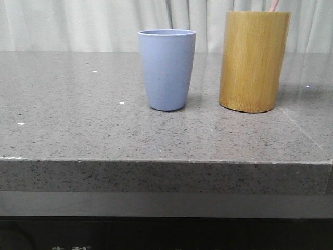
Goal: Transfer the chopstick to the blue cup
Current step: 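Grasp the pink stick in the bamboo holder with the right gripper, then lift the pink stick and lower it into the blue cup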
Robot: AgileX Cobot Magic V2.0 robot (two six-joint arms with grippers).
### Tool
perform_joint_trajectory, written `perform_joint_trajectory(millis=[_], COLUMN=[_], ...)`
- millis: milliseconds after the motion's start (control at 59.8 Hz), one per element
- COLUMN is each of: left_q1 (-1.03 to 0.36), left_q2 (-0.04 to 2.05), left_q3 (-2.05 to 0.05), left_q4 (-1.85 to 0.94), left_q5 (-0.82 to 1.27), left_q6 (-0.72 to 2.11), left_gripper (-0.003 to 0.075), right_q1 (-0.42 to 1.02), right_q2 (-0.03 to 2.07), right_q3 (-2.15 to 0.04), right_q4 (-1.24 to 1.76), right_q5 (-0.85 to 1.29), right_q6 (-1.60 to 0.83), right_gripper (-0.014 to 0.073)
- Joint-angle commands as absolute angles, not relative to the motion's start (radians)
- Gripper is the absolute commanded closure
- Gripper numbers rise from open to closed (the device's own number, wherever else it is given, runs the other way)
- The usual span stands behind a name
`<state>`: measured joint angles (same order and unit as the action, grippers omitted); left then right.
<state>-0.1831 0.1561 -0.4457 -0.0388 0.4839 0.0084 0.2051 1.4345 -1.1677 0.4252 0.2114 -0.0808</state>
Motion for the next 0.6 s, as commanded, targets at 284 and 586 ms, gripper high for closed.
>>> perform_joint_trajectory(millis=[284,586], left_q1=[-0.179,-0.179], left_q2=[0.17,0.17], left_q3=[-0.47,-0.47], left_q4=[-0.041,-0.041], left_q5=[0.397,0.397], left_q6=[0.0,0.0], left_gripper=[0.0739,0.0739], right_q1=[0.204,0.205], right_q2=[1.393,1.274], right_q3=[-1.207,-1.253], right_q4=[0.419,0.379], right_q5=[0.1,0.092], right_q6=[-0.083,-0.083], right_gripper=[0.0655,0.0664])
